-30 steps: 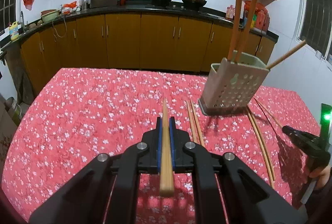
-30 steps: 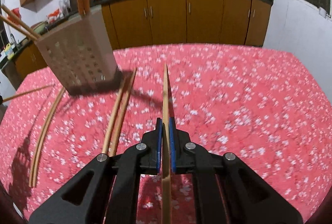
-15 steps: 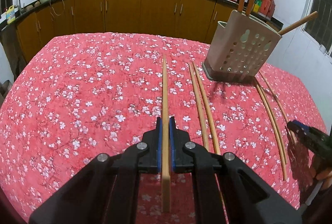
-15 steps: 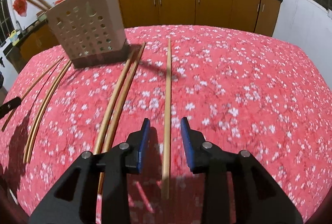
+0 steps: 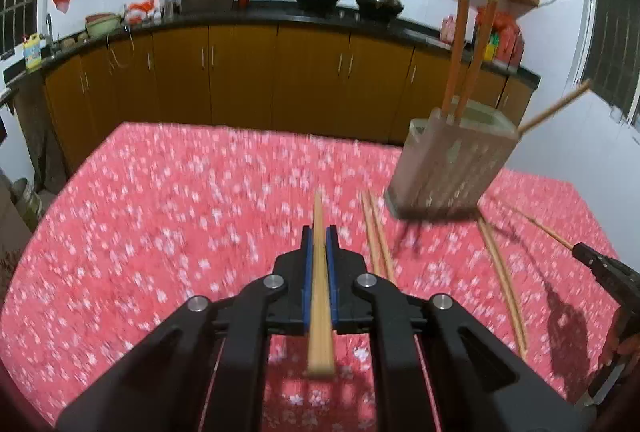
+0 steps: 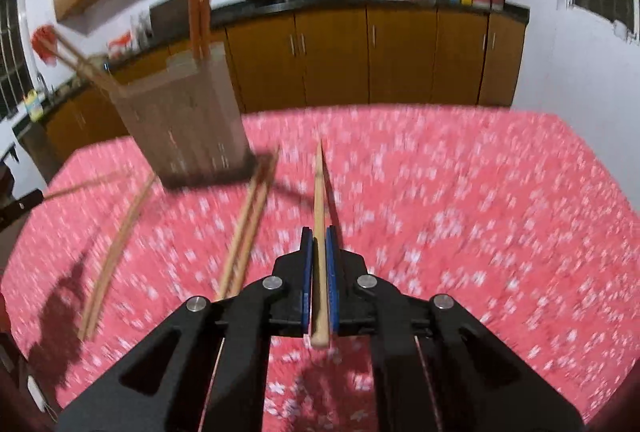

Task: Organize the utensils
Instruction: 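Lift both held chopsticks upright and carry them toward the perforated holder, then lower both chopsticks into the holder and open both tools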

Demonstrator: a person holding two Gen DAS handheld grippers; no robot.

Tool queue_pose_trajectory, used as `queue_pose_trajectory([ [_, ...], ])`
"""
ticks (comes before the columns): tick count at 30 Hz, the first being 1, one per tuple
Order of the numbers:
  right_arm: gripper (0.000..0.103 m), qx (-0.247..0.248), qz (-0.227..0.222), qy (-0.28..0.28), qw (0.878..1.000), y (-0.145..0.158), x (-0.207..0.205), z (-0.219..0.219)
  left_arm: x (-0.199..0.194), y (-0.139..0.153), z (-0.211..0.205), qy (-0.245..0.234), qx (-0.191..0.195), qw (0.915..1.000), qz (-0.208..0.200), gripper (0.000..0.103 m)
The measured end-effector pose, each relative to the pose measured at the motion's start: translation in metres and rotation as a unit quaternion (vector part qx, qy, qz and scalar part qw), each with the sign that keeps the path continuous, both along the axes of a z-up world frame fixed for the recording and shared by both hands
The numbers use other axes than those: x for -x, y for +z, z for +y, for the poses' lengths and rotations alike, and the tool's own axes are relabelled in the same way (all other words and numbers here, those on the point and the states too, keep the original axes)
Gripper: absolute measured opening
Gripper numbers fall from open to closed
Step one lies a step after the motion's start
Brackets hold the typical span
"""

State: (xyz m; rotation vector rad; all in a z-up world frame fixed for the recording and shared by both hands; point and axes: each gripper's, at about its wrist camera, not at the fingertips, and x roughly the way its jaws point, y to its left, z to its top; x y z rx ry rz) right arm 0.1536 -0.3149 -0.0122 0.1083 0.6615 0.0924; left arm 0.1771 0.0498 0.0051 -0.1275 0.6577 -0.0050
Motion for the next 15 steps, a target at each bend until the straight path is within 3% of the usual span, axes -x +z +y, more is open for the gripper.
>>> queue_pose_trajectory([
  [7, 0.007, -0.006, -0.08, -0.013, 0.997, 0.047, 0.005, -0.001, 0.009, 0.042, 0.002, -0.002, 0.006, 0.9983, -0.058, 0.008],
  [15, 0.007, -0.009, -0.113, -0.025, 0.993, 0.067, 0.01, -0.005, 0.016, 0.069, -0.001, -0.012, 0.008, 0.9956, -0.092, 0.008],
])
